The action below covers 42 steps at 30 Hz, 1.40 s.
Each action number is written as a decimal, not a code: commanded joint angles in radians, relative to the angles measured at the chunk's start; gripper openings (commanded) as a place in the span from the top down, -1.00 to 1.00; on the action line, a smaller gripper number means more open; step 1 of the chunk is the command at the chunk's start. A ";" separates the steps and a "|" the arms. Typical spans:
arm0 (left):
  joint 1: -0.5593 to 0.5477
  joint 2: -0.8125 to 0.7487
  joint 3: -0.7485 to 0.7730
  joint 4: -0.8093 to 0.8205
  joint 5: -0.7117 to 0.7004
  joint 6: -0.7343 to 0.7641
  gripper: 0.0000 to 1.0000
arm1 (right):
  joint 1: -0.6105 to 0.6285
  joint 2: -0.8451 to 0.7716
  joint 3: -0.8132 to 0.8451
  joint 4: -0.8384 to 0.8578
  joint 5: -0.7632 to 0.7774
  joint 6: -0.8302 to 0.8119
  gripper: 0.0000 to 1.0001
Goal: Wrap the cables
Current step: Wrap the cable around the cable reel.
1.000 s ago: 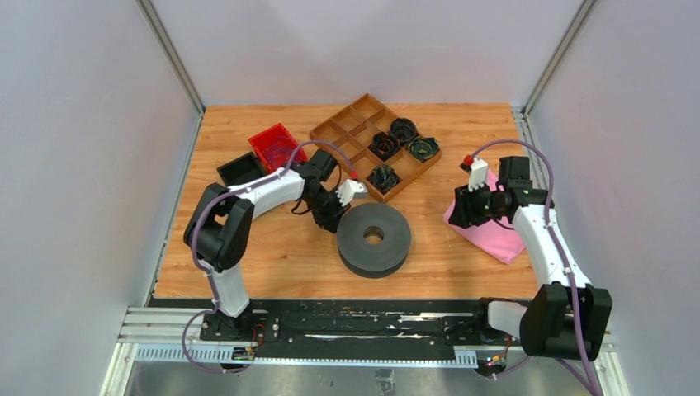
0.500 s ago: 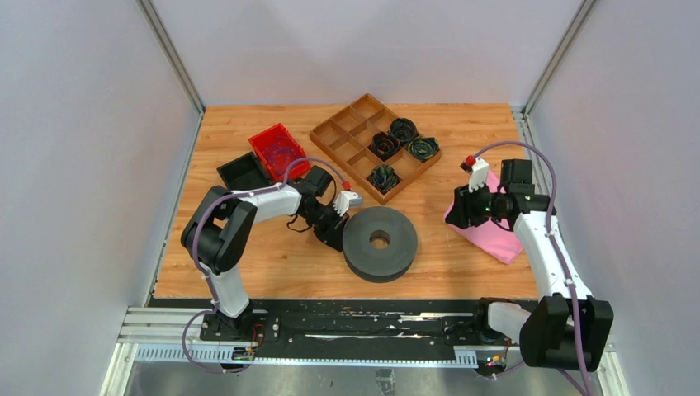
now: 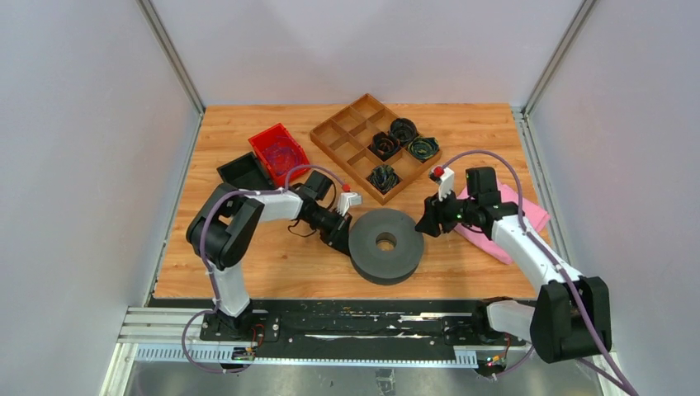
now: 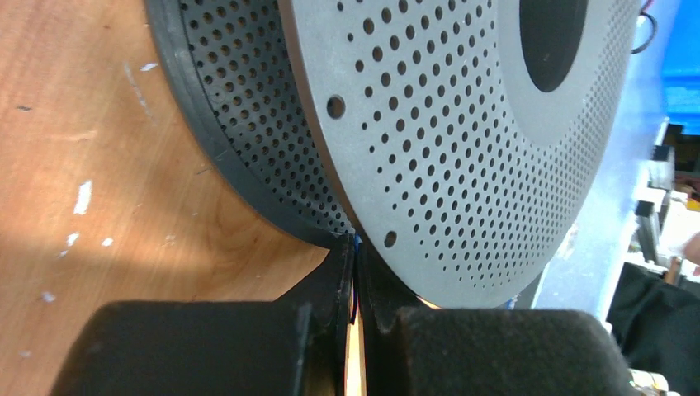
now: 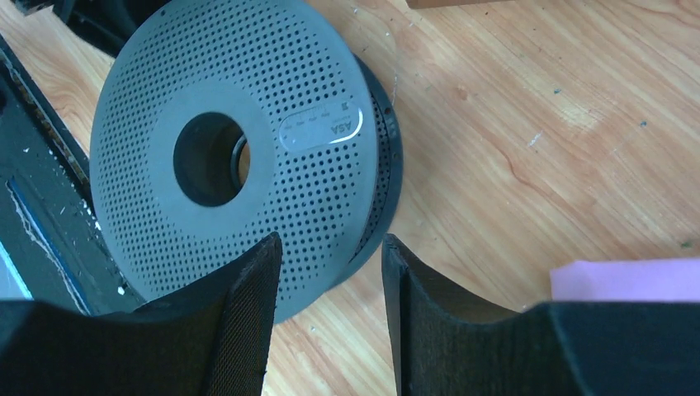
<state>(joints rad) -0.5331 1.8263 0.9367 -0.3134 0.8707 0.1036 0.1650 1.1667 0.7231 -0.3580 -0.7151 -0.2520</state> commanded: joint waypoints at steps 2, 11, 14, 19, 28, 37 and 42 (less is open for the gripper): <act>0.002 0.039 -0.032 0.129 0.107 -0.104 0.88 | 0.043 0.081 -0.021 0.141 -0.004 0.054 0.03; 0.004 0.073 -0.120 0.392 0.160 -0.348 0.76 | 0.093 0.147 -0.028 0.165 0.017 0.058 0.02; 0.007 0.092 -0.130 0.437 0.171 -0.414 0.70 | 0.098 0.138 -0.034 0.166 0.020 0.057 0.02; 0.014 0.120 -0.133 0.444 0.196 -0.455 0.57 | 0.099 0.133 -0.032 0.163 0.022 0.049 0.02; 0.048 0.134 -0.154 0.443 0.268 -0.475 0.22 | 0.099 0.128 -0.017 0.151 0.042 0.026 0.02; 0.065 0.131 -0.075 0.119 0.240 -0.206 0.10 | 0.099 0.115 -0.009 0.136 0.052 0.008 0.02; 0.099 0.108 -0.065 0.050 0.203 -0.130 0.06 | 0.097 0.098 0.007 0.111 0.114 0.008 0.03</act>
<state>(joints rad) -0.4625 1.9491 0.8623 -0.1692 1.1767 -0.1452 0.2470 1.2976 0.7044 -0.2146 -0.6521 -0.2245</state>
